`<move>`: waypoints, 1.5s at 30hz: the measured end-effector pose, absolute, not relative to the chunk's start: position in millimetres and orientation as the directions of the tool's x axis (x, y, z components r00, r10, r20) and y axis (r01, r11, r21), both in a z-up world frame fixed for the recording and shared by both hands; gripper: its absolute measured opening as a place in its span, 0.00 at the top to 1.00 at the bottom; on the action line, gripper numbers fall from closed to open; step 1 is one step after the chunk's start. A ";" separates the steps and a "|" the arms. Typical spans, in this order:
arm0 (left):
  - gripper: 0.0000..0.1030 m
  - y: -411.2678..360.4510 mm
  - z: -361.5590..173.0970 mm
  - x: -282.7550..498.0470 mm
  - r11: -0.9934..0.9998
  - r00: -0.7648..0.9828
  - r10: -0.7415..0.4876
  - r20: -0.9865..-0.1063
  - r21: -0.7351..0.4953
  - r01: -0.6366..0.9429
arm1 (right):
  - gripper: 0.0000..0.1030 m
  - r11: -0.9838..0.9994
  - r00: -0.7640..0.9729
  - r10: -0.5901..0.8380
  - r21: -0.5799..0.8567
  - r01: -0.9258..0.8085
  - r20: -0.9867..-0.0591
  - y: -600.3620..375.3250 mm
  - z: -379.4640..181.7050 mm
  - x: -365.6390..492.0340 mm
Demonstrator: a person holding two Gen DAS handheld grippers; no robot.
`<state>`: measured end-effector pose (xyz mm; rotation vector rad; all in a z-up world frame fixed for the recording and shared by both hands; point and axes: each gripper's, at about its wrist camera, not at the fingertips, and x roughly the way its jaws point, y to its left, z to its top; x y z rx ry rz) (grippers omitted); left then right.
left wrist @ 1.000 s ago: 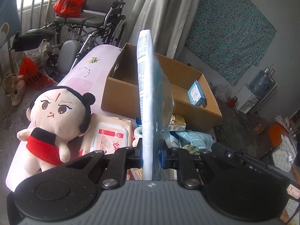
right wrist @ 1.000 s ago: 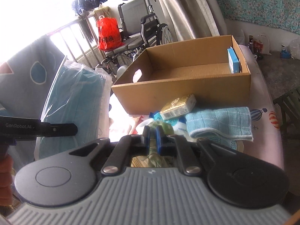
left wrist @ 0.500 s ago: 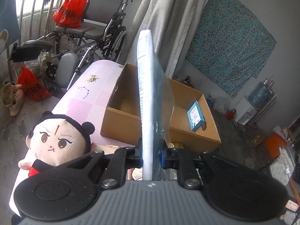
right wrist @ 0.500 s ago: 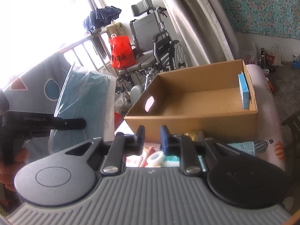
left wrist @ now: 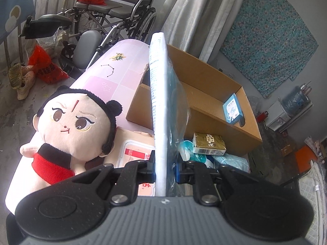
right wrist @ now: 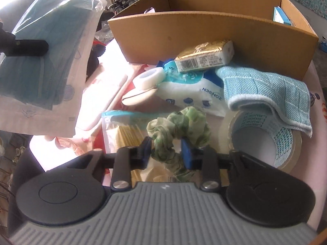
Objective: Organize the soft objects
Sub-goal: 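Lower the mask bag into the cardboard box with the left tool while the right tool drops the scrunchie inside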
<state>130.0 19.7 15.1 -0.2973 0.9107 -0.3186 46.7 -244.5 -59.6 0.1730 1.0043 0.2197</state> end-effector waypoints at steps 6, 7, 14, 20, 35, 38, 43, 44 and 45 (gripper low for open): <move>0.84 19.0 28.2 129.0 0.911 0.594 -0.399 -0.699 -0.375 0.171 | 0.90 0.954 0.596 0.272 0.295 -0.061 -0.756 -262.5 -32.1 35.3; 0.84 18.8 32.2 129.3 0.909 0.601 -0.403 -0.691 -0.376 0.177 | 0.90 0.949 0.615 0.279 0.311 -0.058 -0.737 -266.8 -22.5 33.6; 0.84 1.4 74.1 160.2 0.884 0.643 -0.460 -0.612 -0.382 0.269 | 0.90 0.931 0.781 0.284 0.354 -0.086 -0.557 -293.2 68.8 29.9; 0.84 -36.6 87.0 233.7 0.852 0.584 -0.523 -0.621 -0.388 0.352 | 0.90 0.930 0.847 0.289 0.340 -0.139 -0.446 -311.4 126.5 79.5; 0.84 -124.6 -26.2 453.6 0.918 0.345 -0.335 -0.877 -0.221 0.329 | 0.90 0.909 0.581 0.283 0.406 0.091 -0.763 -346.3 21.4 379.0; 0.83 -127.3 -49.0 469.8 0.933 0.328 -0.256 -0.909 -0.144 0.329 | 0.90 0.911 0.528 0.275 0.394 0.125 -0.804 -342.3 -9.8 411.9; 0.82 -123.1 -61.7 477.1 0.939 0.321 -0.187 -0.928 -0.074 0.336 | 0.90 0.900 0.455 0.295 0.404 0.163 -0.841 -327.4 -52.6 451.9; 0.82 -121.6 -60.3 476.0 0.938 0.331 -0.183 -0.926 -0.064 0.339 | 0.90 0.897 0.443 0.303 0.409 0.166 -0.844 -322.7 -58.6 456.8; 0.82 -119.6 -57.6 473.3 0.939 0.343 -0.170 -0.924 -0.047 0.340 | 0.90 0.894 0.433 0.312 0.416 0.166 -0.845 -318.5 -63.5 462.9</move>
